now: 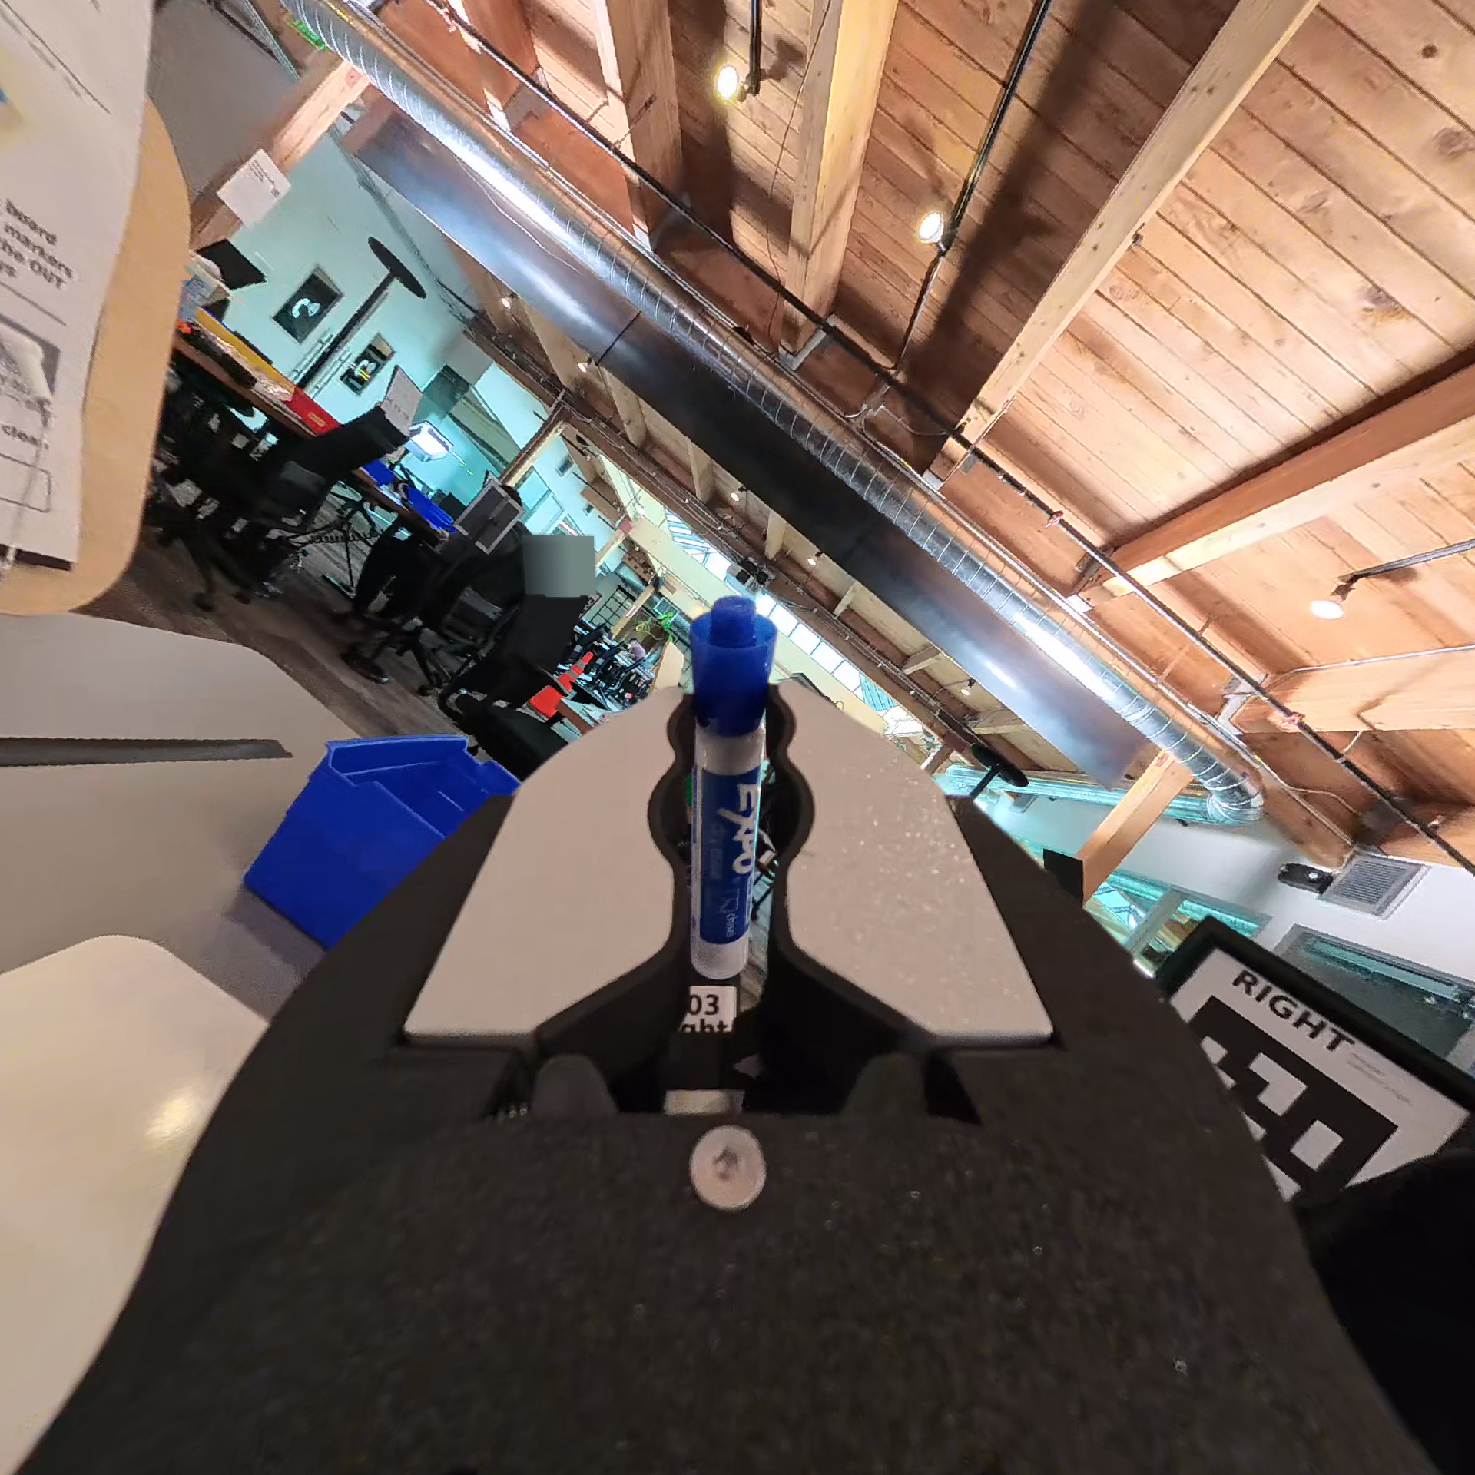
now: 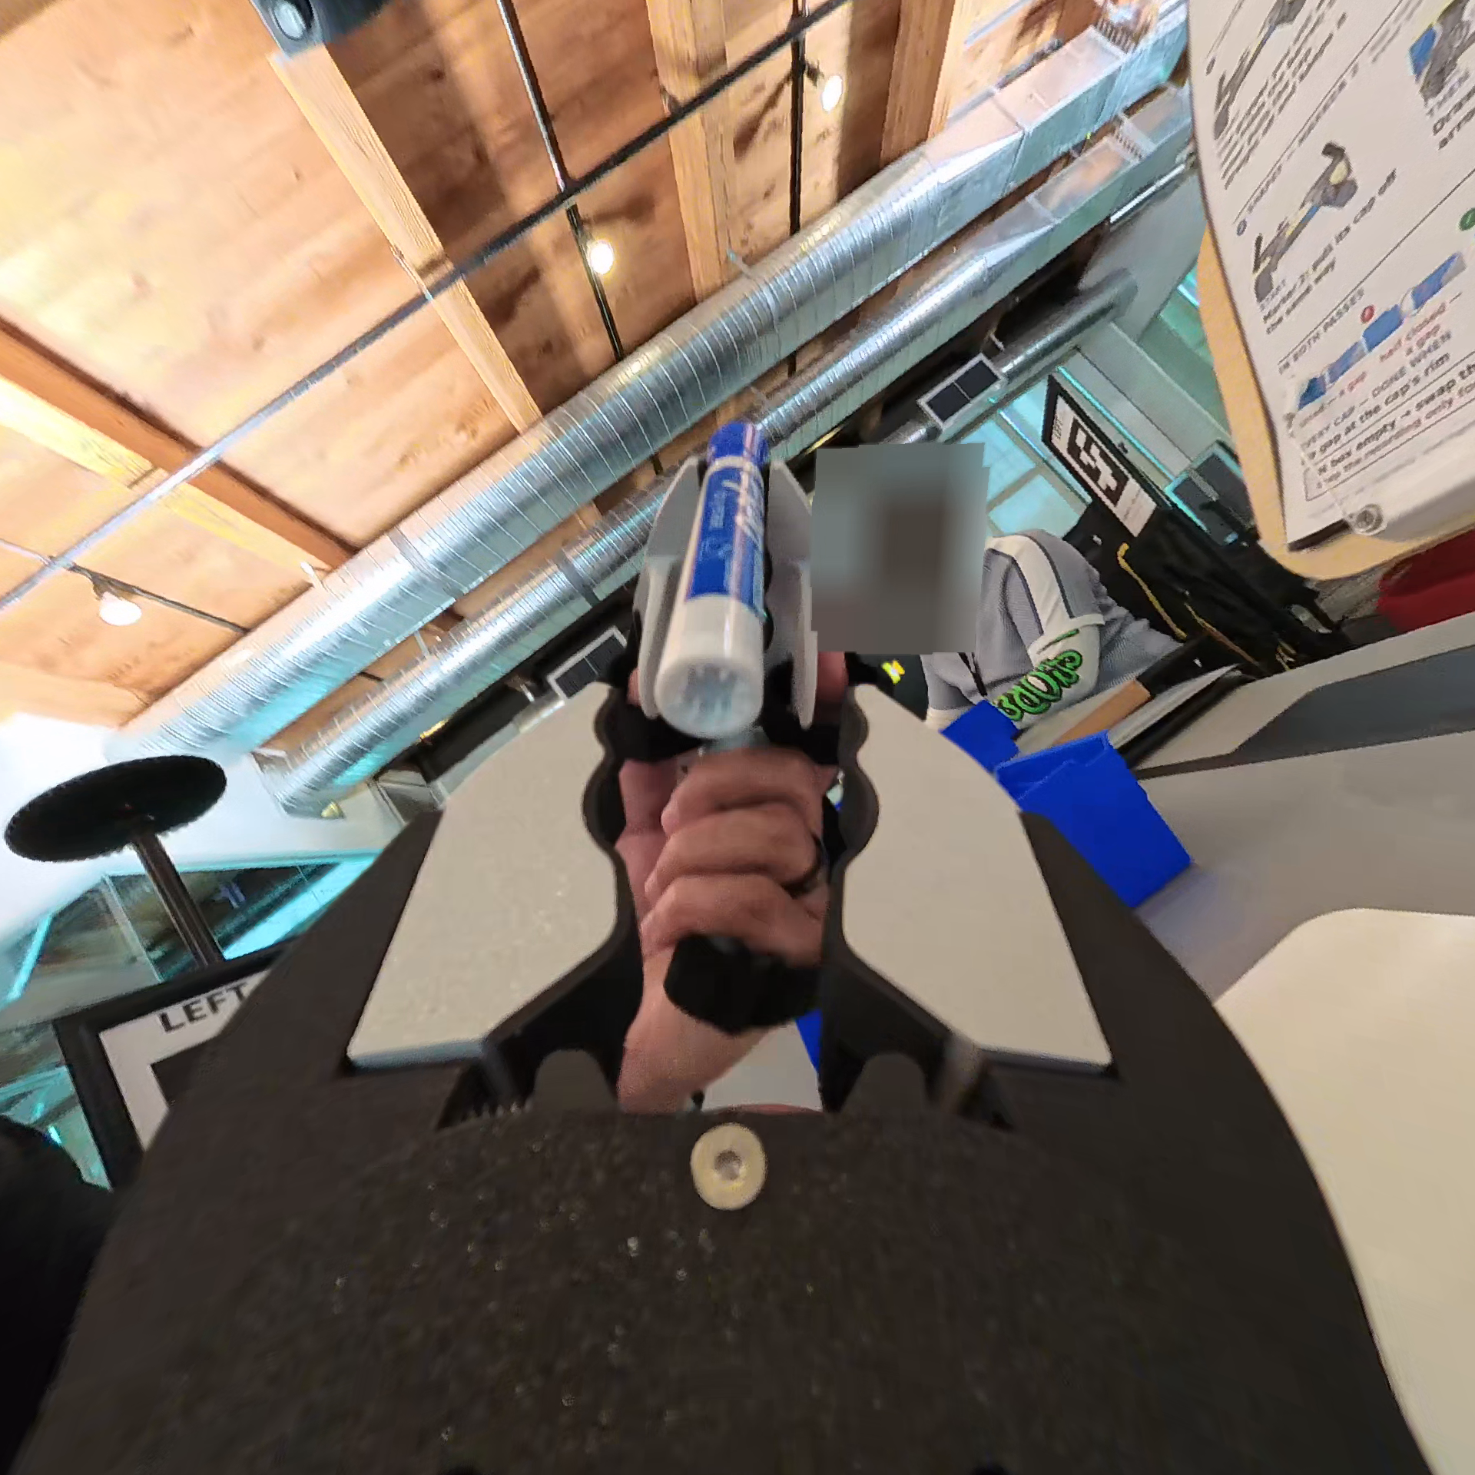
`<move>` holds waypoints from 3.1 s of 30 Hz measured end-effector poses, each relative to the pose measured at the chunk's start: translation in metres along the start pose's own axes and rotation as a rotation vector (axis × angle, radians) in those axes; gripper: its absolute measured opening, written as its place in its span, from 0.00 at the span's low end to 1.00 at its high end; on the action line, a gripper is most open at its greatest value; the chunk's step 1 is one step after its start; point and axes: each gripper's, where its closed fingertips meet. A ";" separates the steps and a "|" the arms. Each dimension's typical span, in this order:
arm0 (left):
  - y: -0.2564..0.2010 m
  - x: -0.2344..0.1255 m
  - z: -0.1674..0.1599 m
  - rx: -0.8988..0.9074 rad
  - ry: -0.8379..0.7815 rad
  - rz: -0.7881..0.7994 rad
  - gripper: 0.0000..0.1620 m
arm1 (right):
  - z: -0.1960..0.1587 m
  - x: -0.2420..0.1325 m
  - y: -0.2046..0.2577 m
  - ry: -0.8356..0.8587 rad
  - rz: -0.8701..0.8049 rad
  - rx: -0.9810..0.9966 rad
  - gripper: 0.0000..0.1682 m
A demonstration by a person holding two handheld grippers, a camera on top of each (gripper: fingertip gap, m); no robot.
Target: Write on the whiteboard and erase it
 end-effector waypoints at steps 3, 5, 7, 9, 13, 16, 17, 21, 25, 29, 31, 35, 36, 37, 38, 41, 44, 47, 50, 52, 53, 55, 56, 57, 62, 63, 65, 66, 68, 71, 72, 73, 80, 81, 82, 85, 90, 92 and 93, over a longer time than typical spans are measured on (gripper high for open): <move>0.000 0.007 -0.010 0.005 0.005 -0.018 0.10 | 0.007 -0.005 -0.002 -0.028 -0.001 0.004 0.28; 0.002 0.009 -0.015 0.014 0.005 -0.009 0.10 | 0.009 -0.009 -0.004 -0.040 -0.002 0.005 0.27; 0.005 0.010 -0.020 0.011 0.007 0.002 0.10 | 0.009 -0.012 -0.005 -0.044 -0.003 0.008 0.26; 0.005 0.010 -0.025 0.003 0.011 -0.016 0.10 | 0.011 -0.014 -0.004 -0.050 0.000 0.006 0.24; 0.009 0.010 -0.033 0.005 0.006 0.000 0.10 | 0.016 -0.017 0.000 -0.046 -0.006 -0.036 0.17; 0.009 0.007 -0.034 -0.016 -0.024 -0.021 0.09 | 0.016 -0.016 0.001 -0.024 0.002 -0.034 0.14; 0.011 0.006 -0.033 -0.015 -0.039 -0.010 0.09 | 0.017 -0.016 0.001 -0.026 0.005 -0.032 0.16; 0.011 0.000 -0.023 -0.028 -0.110 -0.019 0.10 | 0.013 -0.016 -0.001 -0.049 0.022 0.006 0.19; 0.015 0.000 -0.025 -0.022 -0.128 0.002 0.10 | 0.010 -0.014 -0.001 -0.037 0.026 0.006 0.18; 0.015 0.004 -0.033 -0.028 -0.106 -0.010 0.10 | 0.014 -0.016 -0.002 -0.059 0.030 0.019 0.16; 0.015 0.006 -0.037 -0.030 -0.103 -0.017 0.10 | 0.013 -0.016 -0.003 -0.043 0.022 0.012 0.13; 0.011 0.007 -0.043 0.010 -0.056 -0.009 0.10 | 0.011 -0.021 -0.005 -0.015 0.010 -0.007 0.11; 0.010 0.006 -0.044 0.019 -0.036 -0.011 0.10 | 0.010 -0.021 -0.005 0.005 0.010 -0.014 0.11; 0.009 0.004 -0.045 0.026 -0.010 -0.016 0.10 | 0.009 -0.022 -0.003 0.026 0.007 -0.024 0.11; 0.007 0.002 -0.047 0.035 0.018 -0.015 0.10 | 0.008 -0.022 -0.002 0.050 0.003 -0.035 0.12; 0.005 -0.004 -0.054 0.100 0.149 0.028 0.10 | 0.005 -0.025 0.001 0.130 0.004 -0.064 0.12; 0.005 -0.014 -0.062 0.180 0.326 0.070 0.10 | -0.001 -0.027 0.003 0.243 -0.015 -0.124 0.12; -0.004 -0.019 -0.064 0.215 0.428 0.051 0.10 | -0.005 -0.024 0.010 0.326 -0.007 -0.158 0.12; -0.008 -0.029 -0.069 0.285 0.560 0.057 0.00 | -0.007 -0.026 0.014 0.403 0.001 -0.169 0.12; -0.017 -0.035 -0.068 0.324 0.586 0.030 0.00 | -0.007 -0.028 0.014 0.442 -0.001 -0.168 0.12; -0.019 -0.036 -0.069 0.332 0.610 0.035 0.04 | -0.007 -0.029 0.015 0.456 0.002 -0.170 0.12; -0.015 -0.039 -0.069 0.347 0.651 0.079 0.16 | -0.008 -0.031 0.016 0.474 0.009 -0.168 0.12; -0.018 -0.041 -0.072 0.354 0.672 0.064 0.16 | -0.010 -0.031 0.017 0.488 0.013 -0.168 0.12; -0.018 -0.042 -0.072 0.362 0.685 0.062 0.16 | -0.011 -0.031 0.018 0.497 0.021 -0.168 0.12; -0.020 -0.044 -0.075 0.378 0.712 0.045 0.18 | -0.024 -0.027 0.023 0.559 0.043 -0.165 0.12; -0.020 -0.044 -0.078 0.386 0.731 0.045 0.17 | -0.026 -0.026 0.024 0.562 0.044 -0.167 0.12; -0.018 -0.045 -0.082 0.406 0.745 0.053 0.13 | -0.031 -0.026 0.026 0.593 0.054 -0.162 0.12; -0.018 -0.046 -0.085 0.405 0.757 0.048 0.12 | -0.033 -0.026 0.026 0.599 0.051 -0.166 0.12; -0.018 -0.047 -0.087 0.436 0.766 0.052 0.12 | -0.034 -0.027 0.026 0.610 0.054 -0.156 0.12; -0.018 -0.049 -0.093 0.487 0.788 0.051 0.12 | -0.032 -0.028 0.028 0.610 0.054 -0.172 0.11; -0.019 -0.050 -0.094 0.508 0.790 0.050 0.12 | -0.032 -0.029 0.030 0.613 0.054 -0.185 0.11; -0.022 -0.050 -0.094 0.532 0.786 0.042 0.12 | -0.032 -0.028 0.032 0.614 0.060 -0.198 0.12; -0.025 -0.064 -0.071 0.580 0.726 0.044 0.12 | -0.023 -0.028 0.035 0.549 0.057 -0.221 0.12; -0.032 -0.078 -0.044 0.545 0.618 0.019 0.11 | 0.000 -0.038 0.035 0.456 0.065 -0.195 0.12; -0.035 -0.096 -0.019 0.526 0.540 0.017 0.11 | 0.018 -0.052 0.030 0.417 0.043 -0.189 0.12; -0.029 -0.128 0.002 0.573 0.545 0.168 0.12 | 0.030 -0.073 0.020 0.496 -0.115 -0.287 0.12; 0.023 -0.152 -0.045 0.512 0.848 0.637 0.12 | 0.020 -0.068 0.018 0.644 -0.296 -0.402 0.12; 0.063 -0.197 -0.069 0.386 1.052 1.012 0.12 | 0.002 -0.076 0.005 0.699 -0.413 -0.435 0.12; 0.074 -0.213 -0.082 0.319 1.137 1.101 0.12 | -0.011 -0.082 -0.002 0.726 -0.474 -0.454 0.12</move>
Point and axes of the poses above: each gripper's, where its closed fingertips meet, x out along the fingers, z out of its top, y = z × x across the jaws, and after that the axes turned 9 degrees about y, right-handed
